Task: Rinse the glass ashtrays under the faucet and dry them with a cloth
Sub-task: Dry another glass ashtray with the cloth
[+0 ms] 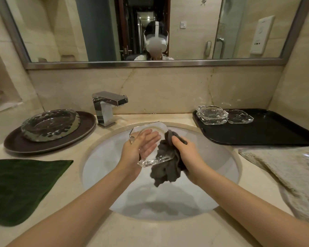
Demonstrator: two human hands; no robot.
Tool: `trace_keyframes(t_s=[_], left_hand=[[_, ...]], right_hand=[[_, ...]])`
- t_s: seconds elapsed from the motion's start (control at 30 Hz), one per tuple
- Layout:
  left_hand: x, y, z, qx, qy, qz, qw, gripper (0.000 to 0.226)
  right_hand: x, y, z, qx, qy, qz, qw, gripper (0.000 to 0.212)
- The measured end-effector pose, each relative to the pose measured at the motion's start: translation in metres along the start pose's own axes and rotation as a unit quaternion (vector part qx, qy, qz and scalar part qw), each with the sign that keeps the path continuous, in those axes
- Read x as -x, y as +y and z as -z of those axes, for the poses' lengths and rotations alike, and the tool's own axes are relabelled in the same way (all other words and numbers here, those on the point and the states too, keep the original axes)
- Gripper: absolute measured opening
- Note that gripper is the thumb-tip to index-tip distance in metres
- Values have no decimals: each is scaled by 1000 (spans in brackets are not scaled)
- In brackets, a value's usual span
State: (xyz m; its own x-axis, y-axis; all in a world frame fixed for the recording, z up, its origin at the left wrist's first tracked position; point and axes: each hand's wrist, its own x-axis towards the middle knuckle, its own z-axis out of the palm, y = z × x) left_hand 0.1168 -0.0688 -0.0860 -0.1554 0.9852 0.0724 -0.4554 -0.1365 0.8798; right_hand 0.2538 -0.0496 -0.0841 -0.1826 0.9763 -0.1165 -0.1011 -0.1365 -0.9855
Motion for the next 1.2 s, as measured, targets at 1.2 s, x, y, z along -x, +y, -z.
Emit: trace_keyframes(t_s=[1.2], left_hand=[[4,1,-7,-170,69,10,983,16]], right_hand=[[0,0,15,-121,-164,-55,978,24]])
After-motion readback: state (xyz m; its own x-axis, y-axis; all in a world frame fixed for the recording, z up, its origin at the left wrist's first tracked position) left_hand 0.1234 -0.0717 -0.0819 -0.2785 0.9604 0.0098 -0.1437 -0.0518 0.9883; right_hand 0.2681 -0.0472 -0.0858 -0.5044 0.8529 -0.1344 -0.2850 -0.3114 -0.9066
